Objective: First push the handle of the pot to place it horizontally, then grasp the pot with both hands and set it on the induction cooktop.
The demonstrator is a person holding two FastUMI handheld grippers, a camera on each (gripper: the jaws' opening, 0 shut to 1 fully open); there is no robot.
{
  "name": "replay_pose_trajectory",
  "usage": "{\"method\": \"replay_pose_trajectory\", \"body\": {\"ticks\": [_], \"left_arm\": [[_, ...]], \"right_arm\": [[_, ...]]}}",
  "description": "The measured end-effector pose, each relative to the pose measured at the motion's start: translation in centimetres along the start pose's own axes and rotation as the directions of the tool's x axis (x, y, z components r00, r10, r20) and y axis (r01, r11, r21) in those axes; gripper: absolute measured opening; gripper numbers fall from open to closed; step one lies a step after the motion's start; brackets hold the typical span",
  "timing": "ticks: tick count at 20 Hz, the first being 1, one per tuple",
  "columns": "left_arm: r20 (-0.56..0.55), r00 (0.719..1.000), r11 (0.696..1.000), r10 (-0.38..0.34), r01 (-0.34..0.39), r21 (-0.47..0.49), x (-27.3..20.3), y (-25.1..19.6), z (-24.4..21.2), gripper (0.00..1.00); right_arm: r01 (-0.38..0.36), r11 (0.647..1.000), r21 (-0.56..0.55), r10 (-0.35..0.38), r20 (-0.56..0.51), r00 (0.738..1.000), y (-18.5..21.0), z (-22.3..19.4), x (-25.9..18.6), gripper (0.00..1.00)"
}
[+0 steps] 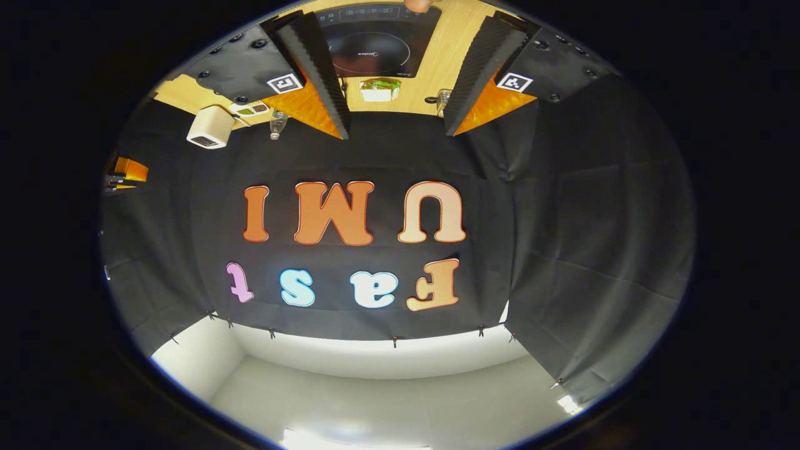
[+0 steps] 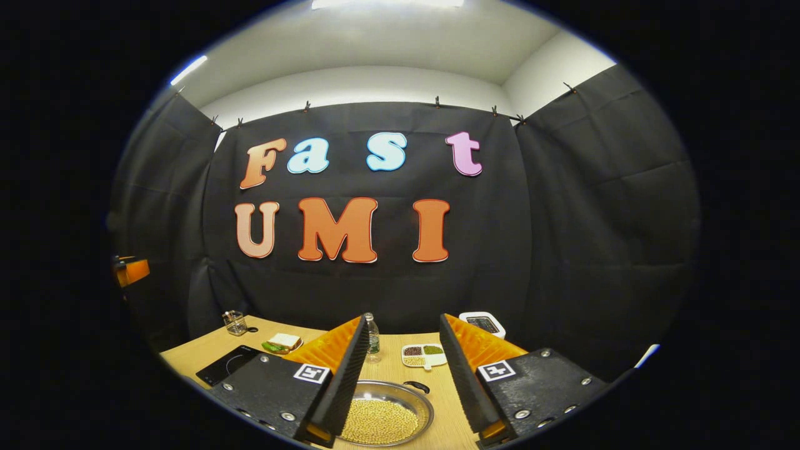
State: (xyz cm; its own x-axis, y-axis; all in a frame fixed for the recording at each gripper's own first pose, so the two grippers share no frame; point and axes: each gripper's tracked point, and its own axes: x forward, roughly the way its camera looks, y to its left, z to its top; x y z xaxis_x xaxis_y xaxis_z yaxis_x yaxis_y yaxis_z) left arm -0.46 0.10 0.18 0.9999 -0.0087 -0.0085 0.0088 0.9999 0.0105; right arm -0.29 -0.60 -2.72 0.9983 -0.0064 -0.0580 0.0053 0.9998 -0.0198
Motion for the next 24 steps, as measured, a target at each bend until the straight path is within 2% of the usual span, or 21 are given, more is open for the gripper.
{"method": "replay_pose_trajectory", "body": {"ticks": [1,2,3,4,8,9,11,14,18,24], "left_arm": [[-0.001,1.0,1.0,0.001,-0.001,0.001,0.0,0.0,0.0,0.97],[-0.002,1.0,1.0,0.0,0.0,0.002,-0.1,0.0,-0.1,0.97],[-0.001,1.0,1.0,-0.001,0.001,0.003,0.0,0.0,0.0,0.97],[-0.001,1.0,1.0,-0.001,0.001,0.004,0.0,0.0,0.0,0.97],[0.005,1.0,1.0,-0.008,0.008,0.004,0.0,-0.1,0.0,0.97],[0.006,1.0,1.0,-0.01,0.01,0.007,0.0,-0.1,0.0,0.97],[0.005,1.0,1.0,-0.004,0.004,0.011,0.1,0.0,0.0,0.97],[0.003,1.0,1.0,-0.005,0.005,0.007,0.0,0.0,-0.2,0.97],[-0.007,1.0,1.0,-0.004,0.004,-0.004,0.1,0.0,-0.5,0.97],[-0.024,1.0,1.0,0.018,-0.018,-0.006,0.0,0.8,-1.8,0.97]], "right_arm": [[-0.002,1.0,0.001,0.002,-0.004,1.0,0.1,-0.3,0.1,0.73],[-0.008,1.0,0.006,0.009,-0.007,1.0,0.2,-0.4,0.0,0.63],[-0.014,1.0,0.011,0.014,-0.009,1.0,0.3,-0.7,0.0,0.59],[-0.014,1.0,0.017,0.014,-0.011,1.0,0.3,-0.9,-0.1,0.52],[-0.013,0.999,0.038,0.014,-0.023,1.0,0.3,-2.1,-0.3,0.36],[-0.016,0.999,0.04,0.017,-0.031,0.999,0.3,-2.5,-0.3,0.24],[-0.024,0.999,0.035,0.026,-0.049,0.998,0.4,-3.4,-0.5,0.18],[-0.043,0.998,0.038,0.045,-0.074,0.996,0.8,-4.9,-0.9,0.0],[-0.061,0.998,0.021,0.063,-0.132,0.989,1.5,-7.7,-1.9,0.0],[-0.147,0.989,0.003,0.143,-0.233,0.962,5.1,-12.7,-3.7,0.0]]}}
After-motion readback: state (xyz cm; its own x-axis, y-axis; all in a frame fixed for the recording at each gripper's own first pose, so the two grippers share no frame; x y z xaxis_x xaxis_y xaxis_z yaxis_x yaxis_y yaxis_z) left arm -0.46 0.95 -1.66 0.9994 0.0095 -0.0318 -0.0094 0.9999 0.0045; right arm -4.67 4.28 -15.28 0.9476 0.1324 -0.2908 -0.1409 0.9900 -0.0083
